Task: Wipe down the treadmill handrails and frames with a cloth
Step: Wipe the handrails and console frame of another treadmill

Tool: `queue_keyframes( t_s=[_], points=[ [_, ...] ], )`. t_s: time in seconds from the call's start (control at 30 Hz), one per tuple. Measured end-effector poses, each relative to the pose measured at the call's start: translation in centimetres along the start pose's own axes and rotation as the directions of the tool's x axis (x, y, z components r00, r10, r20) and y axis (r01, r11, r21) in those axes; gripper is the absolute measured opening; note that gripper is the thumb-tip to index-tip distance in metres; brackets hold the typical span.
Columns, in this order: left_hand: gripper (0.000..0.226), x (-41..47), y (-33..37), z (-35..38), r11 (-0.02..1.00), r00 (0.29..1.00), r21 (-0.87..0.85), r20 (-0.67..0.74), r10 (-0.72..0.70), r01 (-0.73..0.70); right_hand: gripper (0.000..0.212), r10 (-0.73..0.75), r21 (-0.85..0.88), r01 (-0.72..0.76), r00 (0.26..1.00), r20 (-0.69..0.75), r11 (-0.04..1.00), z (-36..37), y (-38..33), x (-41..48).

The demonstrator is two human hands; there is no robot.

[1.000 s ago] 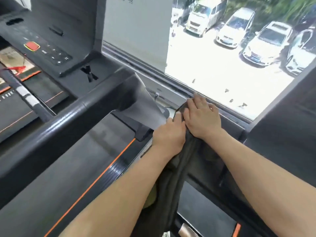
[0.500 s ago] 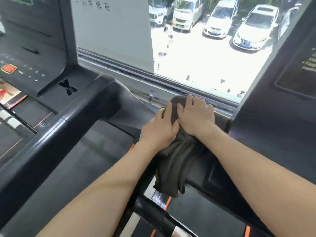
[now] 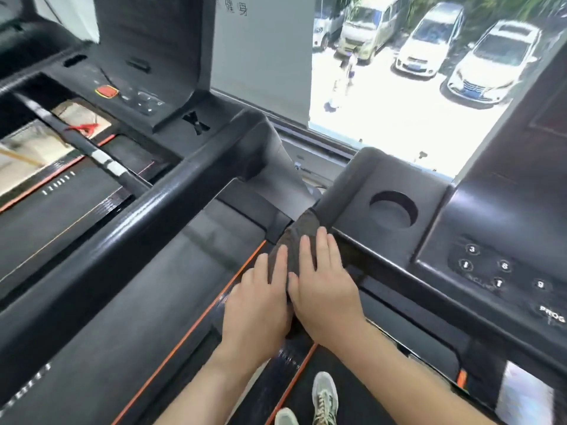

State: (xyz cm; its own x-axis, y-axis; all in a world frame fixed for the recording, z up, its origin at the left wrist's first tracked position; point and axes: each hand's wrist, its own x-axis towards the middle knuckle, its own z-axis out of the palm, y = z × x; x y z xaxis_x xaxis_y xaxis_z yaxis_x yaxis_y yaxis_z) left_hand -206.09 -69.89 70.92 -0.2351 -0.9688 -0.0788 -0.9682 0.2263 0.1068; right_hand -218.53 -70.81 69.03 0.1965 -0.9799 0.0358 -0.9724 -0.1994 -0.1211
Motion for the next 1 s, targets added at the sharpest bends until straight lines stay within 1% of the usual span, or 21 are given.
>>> queue_keyframes(
  t_s=[0.03, 0.07, 0.1, 0.13, 0.17, 0.23, 0.27, 0.3, 0.4, 0.43, 0.53, 0.57, 0.63, 0.7, 0.77, 0.83, 0.87, 0.9, 0.93, 0.97, 1.0],
  points=[
    [0.085, -1.1, -0.3, 0.5, 1.000, 1.000, 0.011, -0.018, 0.009, -0.009, 0.048, -0.056, 0.017, 0.057, 0.998, -0.026, 0.998, 0.1, -0.1, -0.8],
    [0.085, -2.3, -0.6, 1.0, 0.999, 0.999, 0.028, -0.050, 0.022, -0.020, 0.036, -0.046, 0.098, 0.056, 0.993, -0.107, 0.994, 0.2, 0.0, -1.6],
    [0.083, -3.4, -0.9, 1.4, 0.998, 0.996, 0.052, -0.081, 0.034, -0.030, 0.032, 0.050, 0.259, -0.002, 0.982, -0.180, 0.966, -0.1, 0.2, -2.4],
    [0.077, -4.4, -1.2, 1.8, 0.996, 0.994, 0.080, -0.100, 0.053, -0.046, 0.036, 0.150, 0.431, -0.060, 0.973, -0.176, 0.900, -0.7, 0.5, -3.0],
    [0.068, -5.5, -1.5, 2.1, 0.992, 0.989, 0.110, -0.123, 0.082, -0.069, 0.041, 0.229, 0.581, -0.128, 0.968, -0.104, 0.804, -1.4, 1.0, -3.4],
    [0.055, -7.4, -1.7, 2.1, 0.983, 0.977, 0.145, -0.166, 0.136, -0.113, 0.050, 0.274, 0.747, -0.346, 0.935, 0.225, 0.568, -3.0, 2.4, -3.7],
    [0.050, -8.2, -1.6, 1.9, 0.981, 0.971, 0.132, -0.174, 0.162, -0.140, 0.052, 0.236, 0.747, -0.415, 0.910, 0.342, 0.519, -3.8, 3.1, -3.8],
    [0.045, -8.8, -1.2, 1.7, 0.979, 0.963, 0.106, -0.192, 0.191, -0.173, 0.049, 0.174, 0.745, -0.428, 0.901, 0.398, 0.511, -4.8, 3.6, -4.0],
    [0.026, -8.7, 0.2, 0.0, 0.979, 0.946, -0.013, -0.263, 0.191, -0.202, 0.036, -0.003, 0.776, -0.384, 0.895, 0.445, 0.501, -7.3, 4.4, -5.0],
    [0.027, -7.9, 0.7, -0.6, 0.981, 0.942, -0.030, -0.288, 0.176, -0.192, 0.034, -0.042, 0.772, -0.372, 0.889, 0.456, 0.516, -7.9, 4.5, -5.3],
    [0.060, -4.8, 2.2, -1.3, 0.969, 0.923, 0.069, -0.296, 0.245, -0.235, 0.035, -0.103, 0.682, -0.210, 0.916, 0.388, 0.700, -7.5, 4.7, -6.1],
    [0.056, -3.9, 2.7, -1.2, 0.952, 0.914, 0.131, -0.270, 0.303, -0.276, 0.031, -0.128, 0.644, -0.160, 0.917, 0.377, 0.748, -6.8, 5.0, -6.5],
    [0.026, -3.1, 3.3, -0.9, 0.922, 0.912, 0.214, -0.192, 0.363, -0.322, 0.018, -0.146, 0.546, -0.085, 0.919, 0.366, 0.833, -6.1, 5.6, -7.3],
    [0.021, -4.3, 4.0, -1.2, 0.926, 0.941, 0.209, -0.057, 0.333, -0.315, 0.018, -0.142, 0.489, -0.075, 0.909, 0.392, 0.869, -6.9, 6.7, -8.5],
    [0.023, -7.0, 5.3, -0.6, 0.941, 0.956, 0.184, 0.134, 0.261, -0.283, 0.020, -0.178, 0.473, -0.116, 0.828, 0.532, 0.874, -7.9, 8.8, -9.6],
    [0.026, -9.7, 7.1, 1.3, 0.984, 0.950, 0.063, 0.280, 0.141, -0.165, 0.021, -0.244, 0.492, -0.176, 0.699, 0.672, 0.852, -8.8, 10.7, -10.4],
    [0.028, -10.6, 8.0, 2.4, 0.994, 0.938, -0.035, 0.329, 0.109, -0.103, 0.020, -0.250, 0.530, -0.207, 0.705, 0.664, 0.823, -9.0, 11.3, -10.6],
    [0.028, -11.2, 8.6, 3.7, 0.986, 0.928, -0.162, 0.360, 0.099, -0.043, 0.019, -0.219, 0.584, -0.219, 0.780, 0.586, 0.782, -9.1, 11.6, -10.4],
    [0.027, -11.4, 8.8, 4.7, 0.957, 0.918, -0.291, 0.384, 0.099, 0.019, 0.019, -0.134, 0.622, -0.195, 0.887, 0.441, 0.758, -8.8, 11.7, -9.8],
    [0.024, -11.4, 9.0, 5.3, 0.906, 0.920, -0.418, 0.378, 0.102, 0.071, 0.023, -0.043, 0.622, -0.147, 0.959, 0.279, 0.770, -8.2, 11.4, -8.9],
    [0.025, -11.3, 9.1, 5.7, 0.849, 0.935, -0.517, 0.343, 0.091, 0.107, 0.033, -0.011, 0.580, -0.093, 0.985, 0.173, 0.809, -7.5, 10.6, -7.8]
  ],
)
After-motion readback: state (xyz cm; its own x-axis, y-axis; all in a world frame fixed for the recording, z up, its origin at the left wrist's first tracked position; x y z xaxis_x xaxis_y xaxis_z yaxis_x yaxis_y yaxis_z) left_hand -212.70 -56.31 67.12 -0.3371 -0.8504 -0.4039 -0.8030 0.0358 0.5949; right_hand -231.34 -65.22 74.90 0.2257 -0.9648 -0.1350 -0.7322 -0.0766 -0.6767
